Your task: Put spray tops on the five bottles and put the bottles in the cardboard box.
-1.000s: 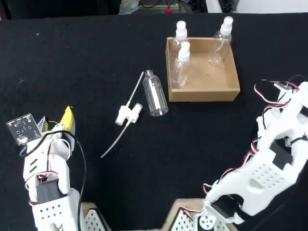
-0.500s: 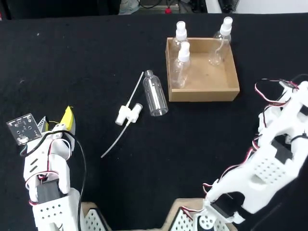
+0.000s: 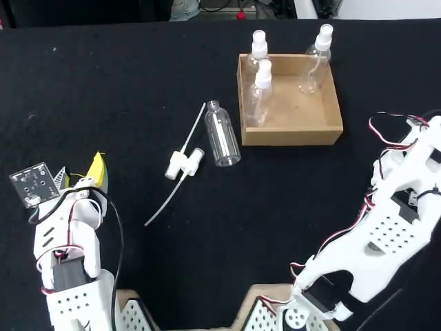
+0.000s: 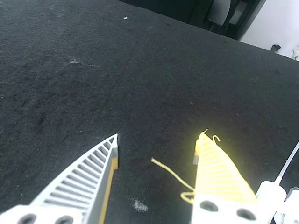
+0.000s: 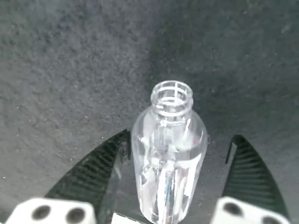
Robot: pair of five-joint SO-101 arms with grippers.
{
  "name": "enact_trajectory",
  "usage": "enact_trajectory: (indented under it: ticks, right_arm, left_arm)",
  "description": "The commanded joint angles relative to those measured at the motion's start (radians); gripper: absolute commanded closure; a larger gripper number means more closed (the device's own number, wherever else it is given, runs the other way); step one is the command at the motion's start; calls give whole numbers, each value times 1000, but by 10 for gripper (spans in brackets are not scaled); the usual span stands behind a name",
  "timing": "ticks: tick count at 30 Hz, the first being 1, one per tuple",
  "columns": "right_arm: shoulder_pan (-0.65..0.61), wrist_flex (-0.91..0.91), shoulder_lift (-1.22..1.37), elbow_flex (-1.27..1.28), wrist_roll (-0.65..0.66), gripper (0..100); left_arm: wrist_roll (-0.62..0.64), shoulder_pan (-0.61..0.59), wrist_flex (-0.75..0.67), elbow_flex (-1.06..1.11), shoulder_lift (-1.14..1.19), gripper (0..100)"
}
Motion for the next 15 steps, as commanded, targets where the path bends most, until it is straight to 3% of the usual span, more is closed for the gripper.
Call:
enact_trajectory:
  ticks: [1, 12, 15]
  right_arm:
    - [20, 9, -12, -42, -8, 704]
    - [17, 15, -10, -39, 32, 737]
    - [5, 15, -10, -41, 32, 813]
  left_arm:
    - [5, -2, -23, 21, -17, 744]
    - [5, -2, -23, 21, -17, 744]
    - [5, -2, -23, 21, -17, 744]
